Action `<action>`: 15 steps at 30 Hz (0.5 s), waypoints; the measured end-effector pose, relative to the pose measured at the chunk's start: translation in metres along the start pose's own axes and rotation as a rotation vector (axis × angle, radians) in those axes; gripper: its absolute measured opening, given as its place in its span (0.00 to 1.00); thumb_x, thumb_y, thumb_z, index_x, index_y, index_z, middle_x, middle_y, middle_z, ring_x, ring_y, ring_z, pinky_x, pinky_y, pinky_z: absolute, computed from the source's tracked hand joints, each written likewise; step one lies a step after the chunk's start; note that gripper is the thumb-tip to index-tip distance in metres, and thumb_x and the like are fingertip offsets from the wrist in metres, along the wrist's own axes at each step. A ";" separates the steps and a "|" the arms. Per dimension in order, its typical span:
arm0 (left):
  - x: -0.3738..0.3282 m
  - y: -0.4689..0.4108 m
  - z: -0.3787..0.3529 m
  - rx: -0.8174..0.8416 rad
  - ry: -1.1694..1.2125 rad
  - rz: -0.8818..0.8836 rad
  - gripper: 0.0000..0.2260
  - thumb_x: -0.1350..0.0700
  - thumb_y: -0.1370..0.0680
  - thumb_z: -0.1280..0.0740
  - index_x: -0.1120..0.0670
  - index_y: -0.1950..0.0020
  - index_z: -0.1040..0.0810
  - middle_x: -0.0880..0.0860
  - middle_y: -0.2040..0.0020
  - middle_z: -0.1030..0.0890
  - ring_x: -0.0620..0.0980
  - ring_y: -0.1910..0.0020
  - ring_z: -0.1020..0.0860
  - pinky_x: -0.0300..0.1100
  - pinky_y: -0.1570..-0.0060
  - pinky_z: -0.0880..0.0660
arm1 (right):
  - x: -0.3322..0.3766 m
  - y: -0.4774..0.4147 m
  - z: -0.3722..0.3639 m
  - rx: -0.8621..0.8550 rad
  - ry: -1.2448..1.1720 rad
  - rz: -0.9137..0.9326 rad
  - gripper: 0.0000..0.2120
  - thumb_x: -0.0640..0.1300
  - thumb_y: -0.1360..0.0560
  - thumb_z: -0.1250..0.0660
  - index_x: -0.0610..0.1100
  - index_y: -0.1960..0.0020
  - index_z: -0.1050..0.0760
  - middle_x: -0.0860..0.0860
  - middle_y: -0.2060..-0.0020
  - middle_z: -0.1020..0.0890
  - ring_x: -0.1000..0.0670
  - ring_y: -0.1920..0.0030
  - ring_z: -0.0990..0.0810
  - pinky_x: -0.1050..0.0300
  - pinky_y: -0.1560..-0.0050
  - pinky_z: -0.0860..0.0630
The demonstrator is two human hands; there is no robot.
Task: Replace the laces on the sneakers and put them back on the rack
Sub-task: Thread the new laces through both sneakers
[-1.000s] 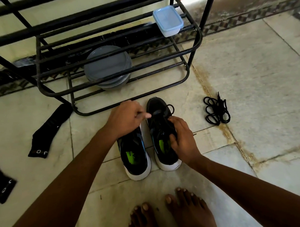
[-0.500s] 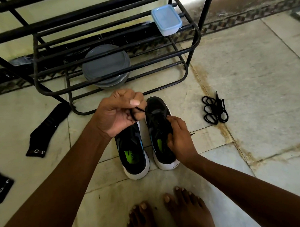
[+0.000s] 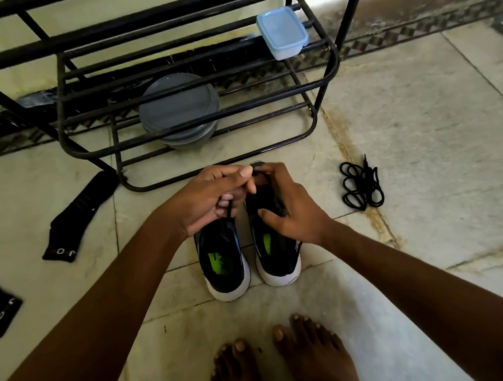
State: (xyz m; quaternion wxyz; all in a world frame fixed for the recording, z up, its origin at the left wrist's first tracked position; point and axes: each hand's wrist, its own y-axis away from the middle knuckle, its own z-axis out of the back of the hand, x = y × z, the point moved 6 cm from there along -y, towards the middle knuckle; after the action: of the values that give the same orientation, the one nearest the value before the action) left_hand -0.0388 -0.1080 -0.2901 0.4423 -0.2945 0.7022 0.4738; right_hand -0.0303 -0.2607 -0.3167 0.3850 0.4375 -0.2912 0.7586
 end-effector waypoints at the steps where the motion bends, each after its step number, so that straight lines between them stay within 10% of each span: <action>1: -0.001 -0.001 0.004 -0.037 -0.052 -0.022 0.12 0.52 0.16 0.37 0.59 0.52 0.20 0.47 0.70 0.32 0.47 0.69 0.41 0.42 0.68 0.45 | 0.003 -0.006 0.000 0.020 -0.044 -0.004 0.30 0.34 0.27 0.30 0.40 0.29 0.39 0.52 0.50 0.19 0.57 0.53 0.19 0.63 0.52 0.25; 4: 0.003 -0.001 0.024 -0.196 -0.103 -0.056 0.10 0.55 0.18 0.34 0.58 0.46 0.16 0.50 0.66 0.29 0.46 0.66 0.34 0.42 0.67 0.40 | 0.010 -0.017 0.011 -0.075 -0.209 -0.018 0.21 0.32 0.26 0.32 0.41 0.36 0.36 0.46 0.61 0.20 0.47 0.60 0.19 0.47 0.57 0.22; 9: 0.018 0.004 0.054 -0.371 -0.264 -0.062 0.09 0.56 0.17 0.33 0.50 0.46 0.13 0.51 0.62 0.20 0.48 0.62 0.26 0.40 0.64 0.30 | 0.010 -0.024 0.037 -0.213 -0.421 -0.016 0.17 0.28 0.26 0.31 0.37 0.40 0.32 0.35 0.62 0.26 0.44 0.63 0.26 0.48 0.61 0.27; 15: 0.020 0.004 0.070 -0.478 -0.579 -0.099 0.06 0.59 0.20 0.29 0.49 0.49 0.14 0.50 0.59 0.14 0.39 0.62 0.19 0.32 0.59 0.24 | -0.013 -0.022 0.046 -0.353 -0.476 -0.073 0.05 0.28 0.27 0.29 0.34 0.54 0.18 0.48 0.62 0.21 0.45 0.59 0.23 0.44 0.53 0.25</action>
State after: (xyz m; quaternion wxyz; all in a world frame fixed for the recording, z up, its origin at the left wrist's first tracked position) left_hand -0.0265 -0.0415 -0.3181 0.5637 -0.2767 0.4028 0.6660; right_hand 0.0130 -0.2893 -0.3054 0.4028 0.5397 -0.4848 0.5581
